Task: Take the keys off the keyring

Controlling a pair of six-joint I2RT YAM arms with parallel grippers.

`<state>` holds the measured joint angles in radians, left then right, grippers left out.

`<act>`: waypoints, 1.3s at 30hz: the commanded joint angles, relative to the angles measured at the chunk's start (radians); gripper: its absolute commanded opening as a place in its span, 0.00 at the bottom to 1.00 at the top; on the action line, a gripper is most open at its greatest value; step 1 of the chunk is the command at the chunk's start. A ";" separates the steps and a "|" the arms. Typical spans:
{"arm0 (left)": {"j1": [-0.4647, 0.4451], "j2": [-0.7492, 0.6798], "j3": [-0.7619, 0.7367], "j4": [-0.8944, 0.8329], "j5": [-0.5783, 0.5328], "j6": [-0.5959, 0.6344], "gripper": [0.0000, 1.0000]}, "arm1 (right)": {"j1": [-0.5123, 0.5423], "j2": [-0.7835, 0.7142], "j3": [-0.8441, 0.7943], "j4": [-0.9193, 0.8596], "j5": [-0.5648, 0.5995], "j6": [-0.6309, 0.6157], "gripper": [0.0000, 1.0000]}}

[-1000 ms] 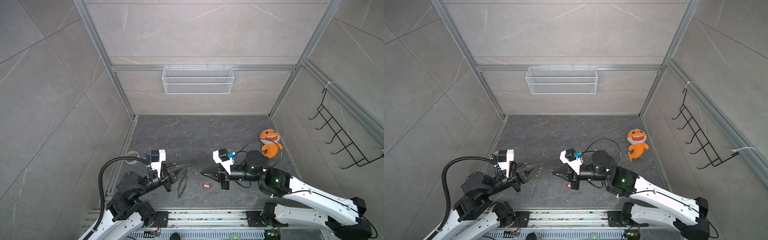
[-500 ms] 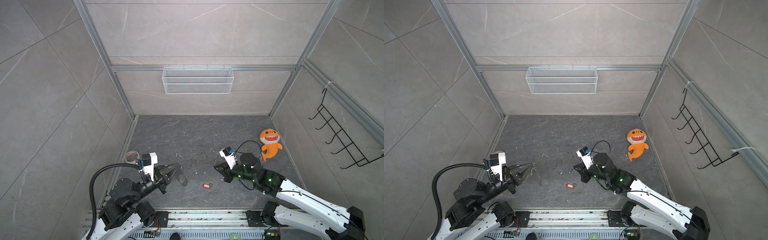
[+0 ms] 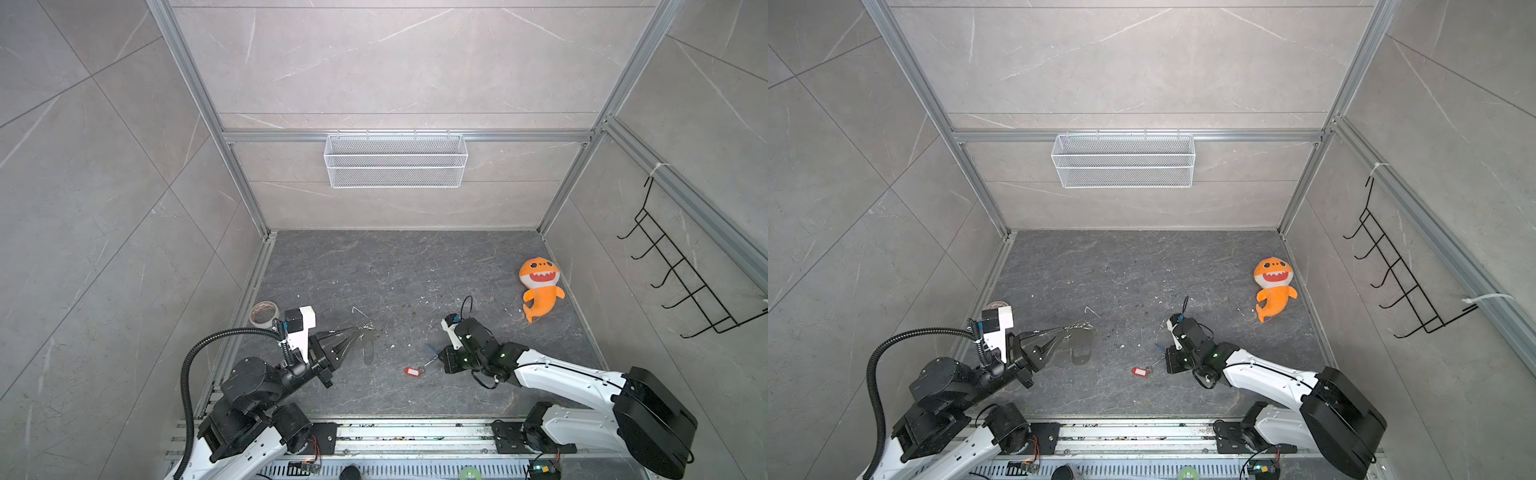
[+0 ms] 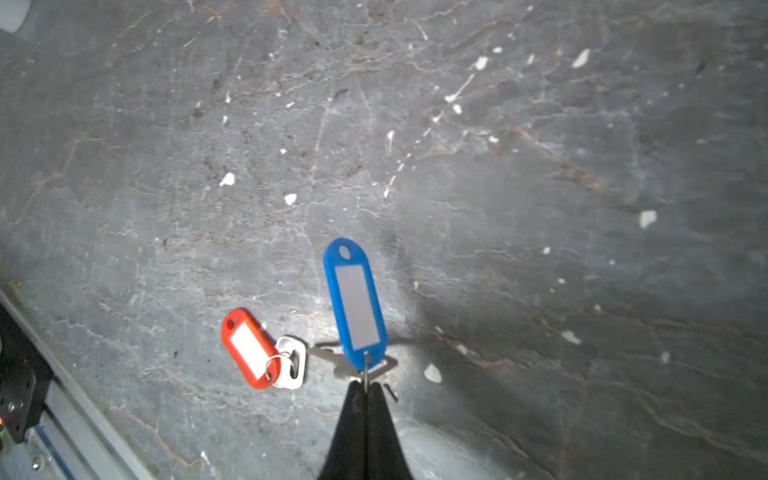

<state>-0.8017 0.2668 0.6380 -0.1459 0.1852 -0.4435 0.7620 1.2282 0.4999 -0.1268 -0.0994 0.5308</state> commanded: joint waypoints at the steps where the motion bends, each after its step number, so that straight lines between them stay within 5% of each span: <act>1: 0.002 -0.014 -0.003 0.046 -0.008 0.006 0.00 | -0.013 0.001 -0.011 -0.007 0.106 0.061 0.00; 5: 0.002 -0.010 -0.008 0.054 -0.005 0.003 0.00 | -0.020 0.000 -0.004 -0.036 0.152 0.073 0.03; 9: 0.002 -0.005 -0.011 0.054 -0.006 0.000 0.00 | -0.023 -0.025 0.012 -0.073 0.187 0.083 0.37; 12: 0.002 -0.005 -0.013 0.055 -0.009 -0.001 0.00 | -0.022 -0.095 0.043 -0.114 0.195 0.072 0.45; 16: 0.002 -0.003 -0.014 0.054 -0.016 -0.004 0.00 | -0.023 -0.200 0.136 -0.181 0.143 0.009 0.48; 22: 0.002 0.009 -0.004 0.052 -0.030 -0.007 0.00 | 0.007 -0.239 0.313 -0.135 -0.159 -0.158 0.53; 28: 0.002 0.032 0.003 0.039 -0.066 -0.024 0.00 | 0.231 -0.172 0.513 -0.121 -0.135 -0.327 0.60; 39: 0.002 0.085 0.001 0.036 -0.141 -0.062 0.00 | 0.385 -0.002 0.645 0.003 -0.108 -0.395 0.67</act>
<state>-0.8017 0.3397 0.6212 -0.1543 0.0776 -0.4812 1.1305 1.1912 1.1042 -0.1673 -0.2291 0.1772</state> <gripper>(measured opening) 0.045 0.671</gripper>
